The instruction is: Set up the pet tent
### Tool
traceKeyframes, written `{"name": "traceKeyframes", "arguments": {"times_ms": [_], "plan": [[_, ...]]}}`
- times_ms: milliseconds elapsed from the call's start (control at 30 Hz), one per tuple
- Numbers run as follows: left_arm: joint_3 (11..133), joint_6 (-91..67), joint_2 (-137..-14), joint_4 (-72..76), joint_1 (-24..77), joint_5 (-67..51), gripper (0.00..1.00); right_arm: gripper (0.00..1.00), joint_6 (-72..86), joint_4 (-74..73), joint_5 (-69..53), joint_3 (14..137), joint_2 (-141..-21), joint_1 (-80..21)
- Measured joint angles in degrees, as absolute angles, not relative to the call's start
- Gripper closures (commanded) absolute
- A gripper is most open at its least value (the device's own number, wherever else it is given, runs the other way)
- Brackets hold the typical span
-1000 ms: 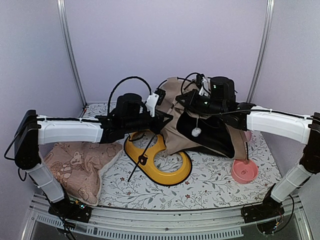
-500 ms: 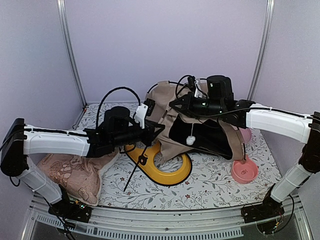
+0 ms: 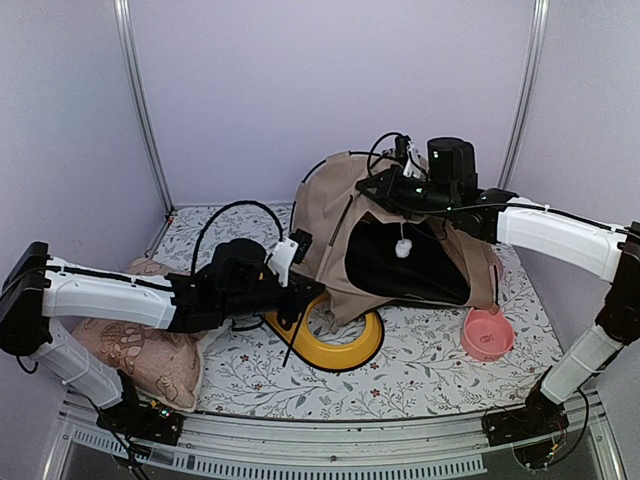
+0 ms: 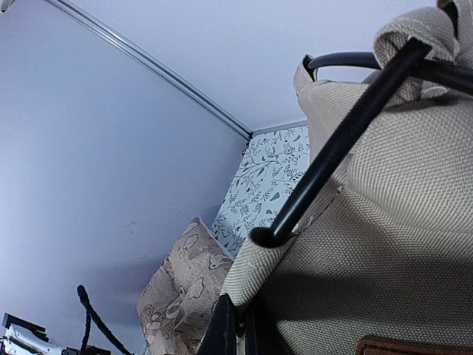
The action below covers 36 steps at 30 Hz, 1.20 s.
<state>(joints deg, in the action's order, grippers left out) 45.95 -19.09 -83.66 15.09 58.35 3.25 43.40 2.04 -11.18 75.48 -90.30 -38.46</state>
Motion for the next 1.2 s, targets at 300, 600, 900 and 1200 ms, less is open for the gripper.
{"name": "traceKeyframes", "arguments": {"times_ms": [300, 600, 900, 1200], "plan": [[46.2, -20.3, -83.5, 14.6, 58.6, 3.7, 1.00, 0.58, 40.4, 2.2, -12.6, 75.5, -90.3, -38.8], [49.9, -24.8, -83.7, 12.4, 58.9, 4.1, 1.00, 0.34, 35.5, -1.1, -6.4, 72.4, -83.4, -46.4], [53.8, -27.2, -85.8, 11.6, 59.0, 3.4, 1.00, 0.35, 33.1, -0.2, -0.2, 62.0, -73.2, -51.8], [57.5, -28.0, -88.1, 11.2, 59.0, 2.0, 1.00, 0.39, 33.2, 4.8, 0.6, 49.8, -71.4, -59.4]]}}
